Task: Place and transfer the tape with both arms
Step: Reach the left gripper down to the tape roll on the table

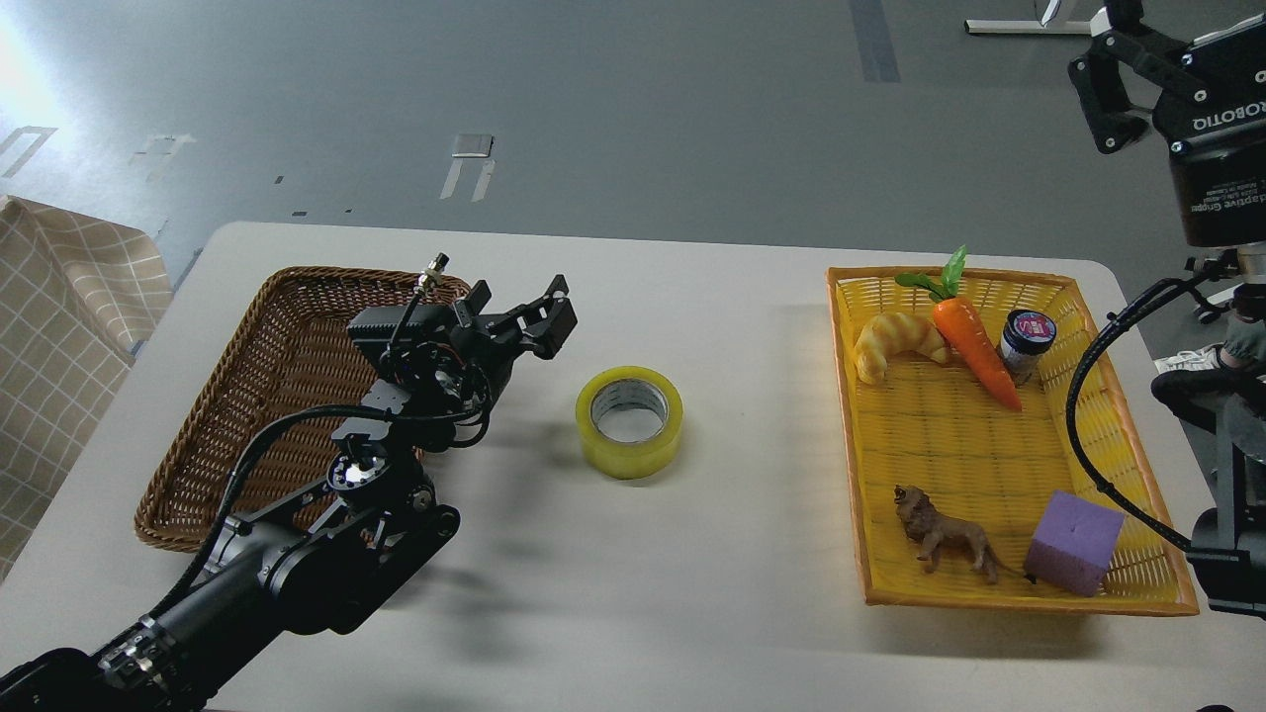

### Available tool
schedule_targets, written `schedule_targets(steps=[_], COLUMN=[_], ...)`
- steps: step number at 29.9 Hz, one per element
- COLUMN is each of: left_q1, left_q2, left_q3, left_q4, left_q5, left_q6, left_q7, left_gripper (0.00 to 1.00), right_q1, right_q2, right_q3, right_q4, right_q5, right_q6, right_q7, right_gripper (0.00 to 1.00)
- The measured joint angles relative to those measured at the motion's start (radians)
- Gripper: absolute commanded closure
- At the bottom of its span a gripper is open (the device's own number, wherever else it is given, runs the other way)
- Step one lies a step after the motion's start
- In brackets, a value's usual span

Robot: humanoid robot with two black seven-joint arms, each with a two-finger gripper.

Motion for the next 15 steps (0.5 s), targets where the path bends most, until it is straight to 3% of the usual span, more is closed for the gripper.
schedule_targets(steps=[15], left_q1=[-0.001], left_q2=[-0.003], left_q3=[0.082], left_q4=[0.013], left_q5=[0.007], left_q6=[-0.008], left_q7=[0.001], left_gripper=[0.02], right_q1=[-0.007], right_q2=[-0.013], right_q3=[0.004], right_q4=[-0.001], right_q5=[-0.002], right_q6=[0.0], right_q7=[0.001], right_gripper=[0.0])
